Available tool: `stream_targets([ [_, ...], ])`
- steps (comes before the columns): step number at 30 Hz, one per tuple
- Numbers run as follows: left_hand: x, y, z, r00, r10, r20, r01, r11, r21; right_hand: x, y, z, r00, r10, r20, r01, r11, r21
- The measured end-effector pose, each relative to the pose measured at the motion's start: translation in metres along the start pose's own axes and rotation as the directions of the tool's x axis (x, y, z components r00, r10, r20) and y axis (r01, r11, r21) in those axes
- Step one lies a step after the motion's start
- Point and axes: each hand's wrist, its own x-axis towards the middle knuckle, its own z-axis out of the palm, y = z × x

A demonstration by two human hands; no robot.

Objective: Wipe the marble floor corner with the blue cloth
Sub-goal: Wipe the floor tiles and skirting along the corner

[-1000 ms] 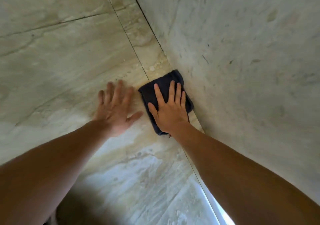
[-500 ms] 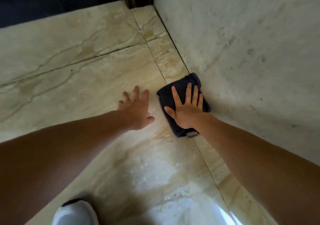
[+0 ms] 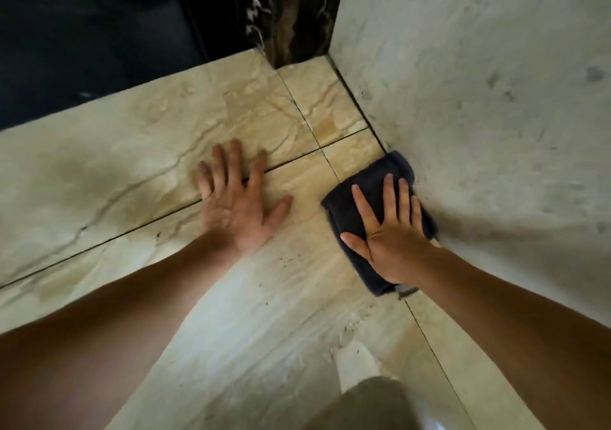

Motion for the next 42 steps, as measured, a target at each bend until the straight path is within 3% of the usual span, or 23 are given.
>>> stream_targets([
  [3,0.001,-0.004,0.002,0.998,0.011,-0.056,-0.014,0.998,-0.057,0.009,0.005,-0.004,1.000,-0.030,-0.008,0.030,0.999,-0.023],
  [8,0.002,-0.003,-0.001,1.000,-0.014,-0.025,0.013,0.997,-0.072,0.027,0.006,-0.025,0.997,-0.074,0.015,0.075,0.994,-0.077],
  [16,0.005,-0.001,-0.005,0.999,-0.031,0.022,0.032,0.999,-0.026,0.027,0.000,-0.051,0.984,-0.091,0.154,0.097,0.995,-0.032],
  [19,0.004,-0.001,-0.006,1.000,-0.023,0.020,0.023,0.999,-0.026,0.040,-0.009,-0.052,0.985,-0.095,0.145,0.097,0.995,-0.008],
  [23,0.002,0.001,0.002,1.000,-0.007,-0.014,0.007,1.000,-0.001,0.094,-0.035,-0.078,0.996,0.005,0.093,-0.014,0.995,0.102],
  [29,0.012,-0.014,-0.006,0.999,0.014,0.038,-0.014,1.000,-0.008,0.156,-0.073,-0.127,0.999,0.022,0.039,-0.028,0.989,0.142],
  [32,0.017,-0.021,-0.012,0.997,0.045,0.065,-0.047,0.999,0.027,0.136,-0.056,-0.109,0.999,-0.027,0.030,0.025,0.996,0.090],
  [39,0.008,-0.020,-0.018,0.989,0.063,0.134,-0.064,0.998,0.004,-0.003,0.002,-0.044,0.956,-0.122,0.268,0.147,0.986,-0.075],
  [42,0.009,-0.019,-0.025,0.983,0.063,0.174,-0.064,0.998,-0.001,-0.018,0.006,-0.037,0.939,-0.125,0.320,0.154,0.986,-0.068],
])
